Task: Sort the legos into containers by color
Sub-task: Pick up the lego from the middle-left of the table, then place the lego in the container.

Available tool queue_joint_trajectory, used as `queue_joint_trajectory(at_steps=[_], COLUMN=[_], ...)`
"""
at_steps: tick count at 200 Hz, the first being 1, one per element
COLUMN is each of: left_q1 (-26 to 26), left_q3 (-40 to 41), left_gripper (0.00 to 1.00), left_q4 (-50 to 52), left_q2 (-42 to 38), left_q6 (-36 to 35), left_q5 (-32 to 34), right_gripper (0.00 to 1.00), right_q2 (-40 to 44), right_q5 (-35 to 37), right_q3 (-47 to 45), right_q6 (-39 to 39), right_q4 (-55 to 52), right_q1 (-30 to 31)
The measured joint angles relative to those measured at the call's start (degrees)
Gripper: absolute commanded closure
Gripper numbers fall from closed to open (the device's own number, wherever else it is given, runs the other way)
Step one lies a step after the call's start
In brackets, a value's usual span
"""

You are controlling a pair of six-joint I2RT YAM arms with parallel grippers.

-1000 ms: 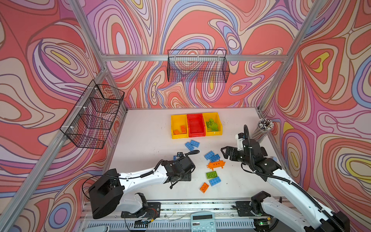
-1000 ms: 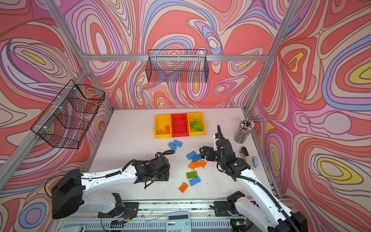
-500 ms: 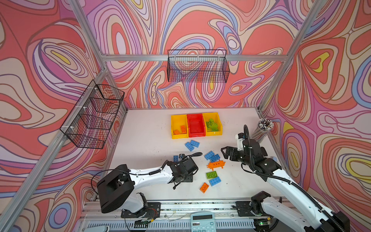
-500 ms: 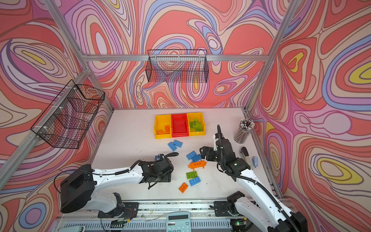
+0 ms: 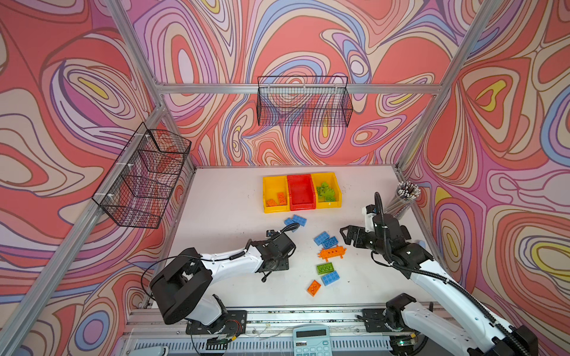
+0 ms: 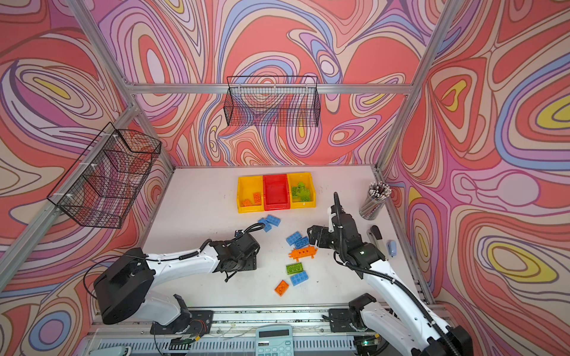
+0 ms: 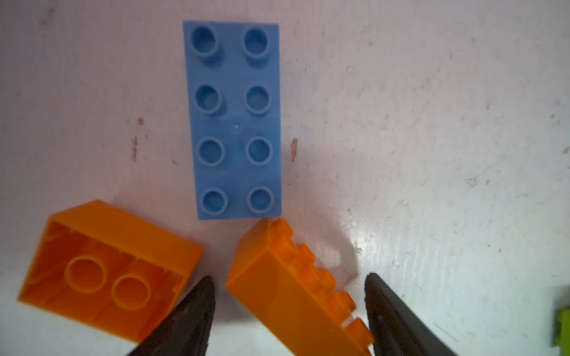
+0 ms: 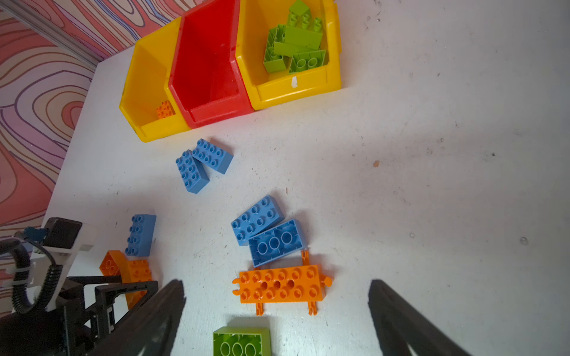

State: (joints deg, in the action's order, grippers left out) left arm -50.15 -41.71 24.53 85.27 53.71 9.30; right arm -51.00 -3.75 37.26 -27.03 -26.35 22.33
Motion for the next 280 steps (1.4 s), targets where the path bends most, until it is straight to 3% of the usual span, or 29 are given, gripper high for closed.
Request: queue_joint_trajectory(at_steps=[62, 105, 146, 177, 216, 254, 269, 280], left_q1=[0.0, 0.0, 0.4, 5.6, 15.7, 21.4, 23.1, 24.1], left_q3=[-1.7, -3.3, -11.5, -19.8, -34.8, -50.4, -55.0, -57.4], left_gripper=[0.76, 0.89, 0.89, 0.89, 0.88, 0.86, 0.81, 0.67], left_q4=[0.2, 6.2, 11.5, 11.6, 9.9, 9.6, 9.9, 10.0], left_q2=[2.1, 0.4, -1.8, 0.7, 13.5, 27.3, 31.5, 33.7], left_q6=[-1.8, -3.4, -7.3, -12.5, -18.5, -22.6, -23.8, -24.3], left_q5=[-0.1, 0.2, 3.1, 4.0, 2.2, -0.3, -1.1, -1.6], right_gripper=[0.02, 0.02, 0.02, 0.02, 0.02, 0.02, 0.02, 0.02], right_q2=[-0.3, -1.7, -3.1, -4.1, -6.4, -6.9, -7.0, -7.2], right_q5=[0.1, 0.1, 0.1, 0.4, 0.7, 1.5, 2.1, 2.6], right_q3=[-0.3, -0.3, 0.2, 1.5, 4.4, 6.3, 7.1, 7.8], right_q6=[0.0, 0.0, 0.1, 0.4, 0.6, 0.9, 1.0, 1.1], right_q4=[0.1, 0.2, 0.2, 0.2, 0.2, -0.3, -0.9, -1.3], right_q1=[0.0, 0.0, 0.0, 0.0, 0.0, 0.0, 0.0, 0.0])
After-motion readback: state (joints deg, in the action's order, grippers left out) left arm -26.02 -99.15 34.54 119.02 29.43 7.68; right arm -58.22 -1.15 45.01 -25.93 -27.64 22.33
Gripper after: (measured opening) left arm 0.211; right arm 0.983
